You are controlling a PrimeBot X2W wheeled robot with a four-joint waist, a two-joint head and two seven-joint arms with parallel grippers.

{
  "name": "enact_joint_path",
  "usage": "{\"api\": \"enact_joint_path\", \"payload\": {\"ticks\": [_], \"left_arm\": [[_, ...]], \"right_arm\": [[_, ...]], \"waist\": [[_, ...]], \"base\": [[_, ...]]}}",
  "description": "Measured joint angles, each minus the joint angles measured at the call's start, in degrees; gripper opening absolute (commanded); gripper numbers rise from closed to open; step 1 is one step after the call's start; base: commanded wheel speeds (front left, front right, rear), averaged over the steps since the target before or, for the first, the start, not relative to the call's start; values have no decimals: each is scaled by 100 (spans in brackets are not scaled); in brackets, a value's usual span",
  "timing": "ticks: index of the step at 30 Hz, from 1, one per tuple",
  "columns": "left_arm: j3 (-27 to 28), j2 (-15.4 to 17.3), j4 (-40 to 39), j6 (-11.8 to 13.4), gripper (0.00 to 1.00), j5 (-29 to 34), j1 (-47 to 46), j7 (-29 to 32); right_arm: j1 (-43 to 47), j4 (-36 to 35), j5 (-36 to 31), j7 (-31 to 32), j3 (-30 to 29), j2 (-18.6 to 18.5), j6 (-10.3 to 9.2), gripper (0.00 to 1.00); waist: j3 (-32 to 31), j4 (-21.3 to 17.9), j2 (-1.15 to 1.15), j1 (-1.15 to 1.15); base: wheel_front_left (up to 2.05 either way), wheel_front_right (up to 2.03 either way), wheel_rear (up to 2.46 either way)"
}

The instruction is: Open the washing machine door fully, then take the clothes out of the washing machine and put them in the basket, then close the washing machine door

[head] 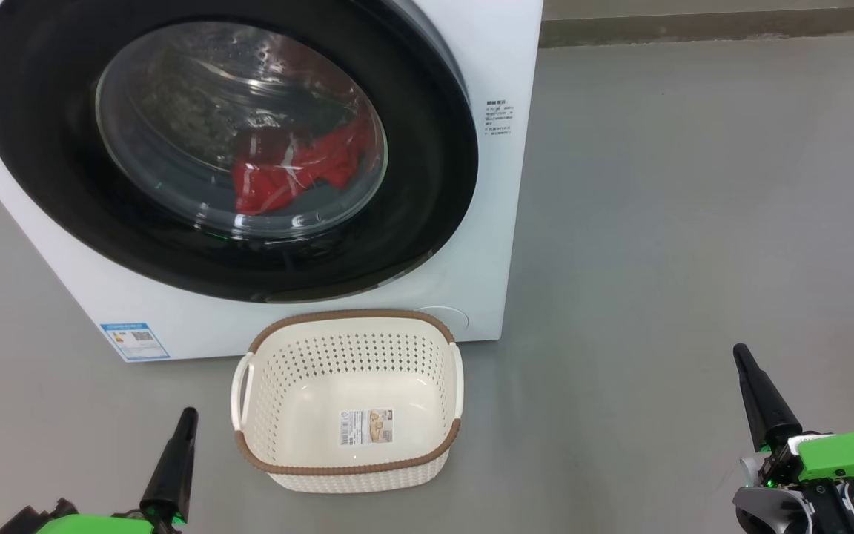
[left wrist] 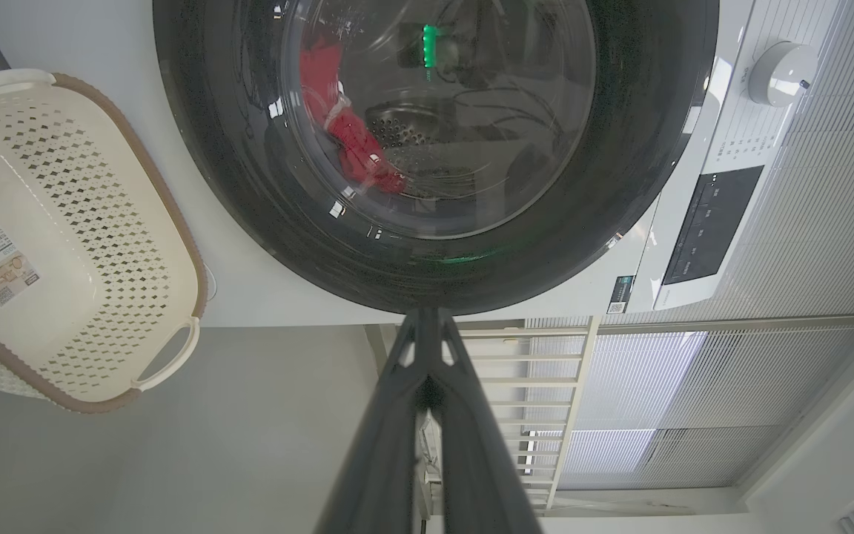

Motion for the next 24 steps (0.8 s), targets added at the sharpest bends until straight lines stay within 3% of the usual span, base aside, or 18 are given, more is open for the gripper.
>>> {"api": "enact_joint_path", "payload": {"ticks": [24], "left_arm": [[0,0,0,0,0,0,0,0]], "right_arm": [[0,0,0,0,0,0,0,0]], "waist": [[0,0,0,0]], "base": [[0,0,0]]}}
